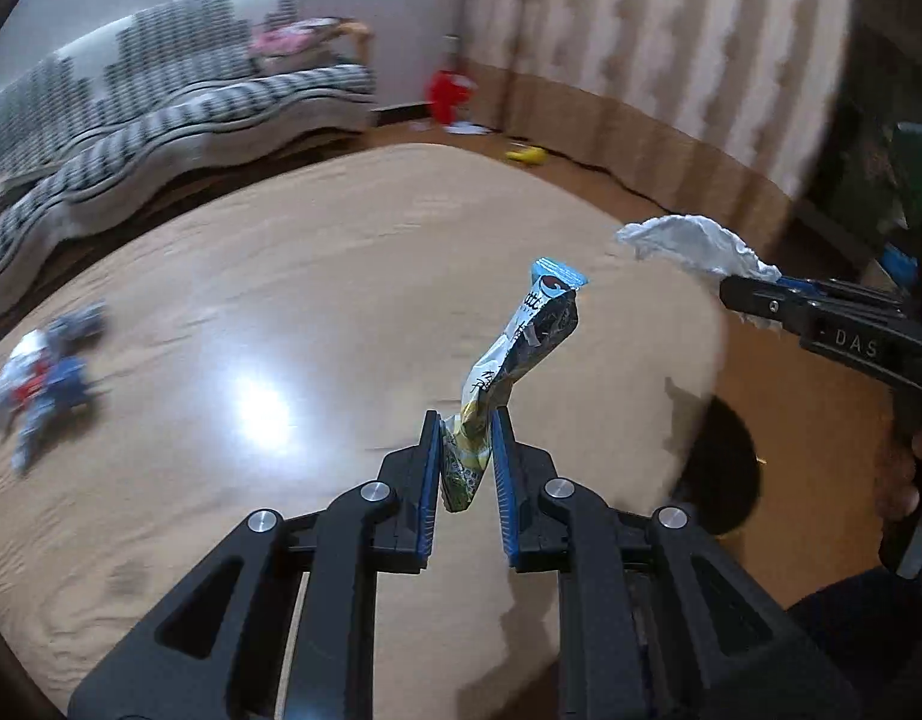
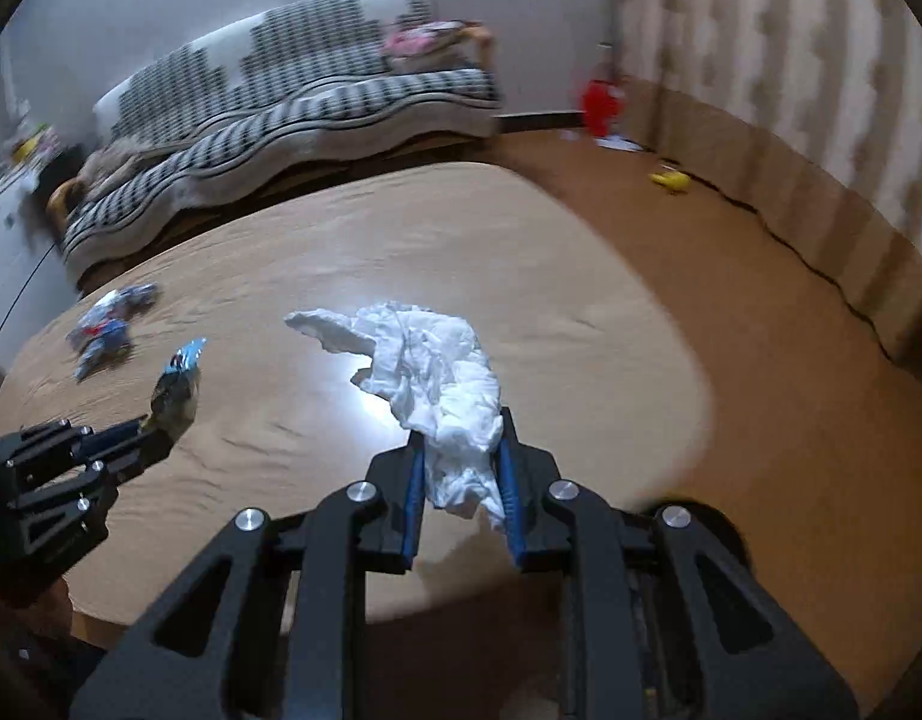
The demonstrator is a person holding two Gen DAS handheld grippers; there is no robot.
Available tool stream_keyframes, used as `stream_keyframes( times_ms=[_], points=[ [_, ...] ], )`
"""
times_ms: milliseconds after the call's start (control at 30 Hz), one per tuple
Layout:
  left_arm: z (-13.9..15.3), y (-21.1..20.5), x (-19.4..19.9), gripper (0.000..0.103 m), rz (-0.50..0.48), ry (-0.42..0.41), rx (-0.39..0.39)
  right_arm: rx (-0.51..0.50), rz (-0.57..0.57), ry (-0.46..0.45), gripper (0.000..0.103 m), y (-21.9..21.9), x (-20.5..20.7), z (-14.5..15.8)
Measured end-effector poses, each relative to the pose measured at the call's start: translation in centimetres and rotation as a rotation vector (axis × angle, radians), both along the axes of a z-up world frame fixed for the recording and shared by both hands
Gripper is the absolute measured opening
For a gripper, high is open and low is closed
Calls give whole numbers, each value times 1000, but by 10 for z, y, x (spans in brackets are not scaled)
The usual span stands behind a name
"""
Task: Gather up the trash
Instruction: 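Carry the wrapper and tissue over the bin and open both grippers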
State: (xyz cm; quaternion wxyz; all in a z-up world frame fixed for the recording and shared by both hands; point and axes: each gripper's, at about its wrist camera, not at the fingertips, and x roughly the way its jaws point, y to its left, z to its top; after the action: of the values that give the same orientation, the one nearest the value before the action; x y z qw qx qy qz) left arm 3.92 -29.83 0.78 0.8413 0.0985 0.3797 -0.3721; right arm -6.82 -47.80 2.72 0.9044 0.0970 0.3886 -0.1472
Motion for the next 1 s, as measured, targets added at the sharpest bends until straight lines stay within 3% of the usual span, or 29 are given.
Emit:
stream_keyframes(
  times_ms=[233,400,500,667,1000],
  points=[
    [-12,-98,-56,16,-193,10,-40,27,-203,21,21,-93,-91,-12],
    [-29,-151,-83,16,-304,42,-31,91,-293,79,21,-144,-127,-34],
    [-44,-179,-100,16,-370,40,-2,137,-322,140,21,-166,-135,-53],
    [-61,-204,-105,16,-398,59,31,231,-341,235,21,-189,-132,-86],
    [-69,-213,-101,16,-392,90,31,247,-349,266,22,-196,-123,-93]
  ],
)
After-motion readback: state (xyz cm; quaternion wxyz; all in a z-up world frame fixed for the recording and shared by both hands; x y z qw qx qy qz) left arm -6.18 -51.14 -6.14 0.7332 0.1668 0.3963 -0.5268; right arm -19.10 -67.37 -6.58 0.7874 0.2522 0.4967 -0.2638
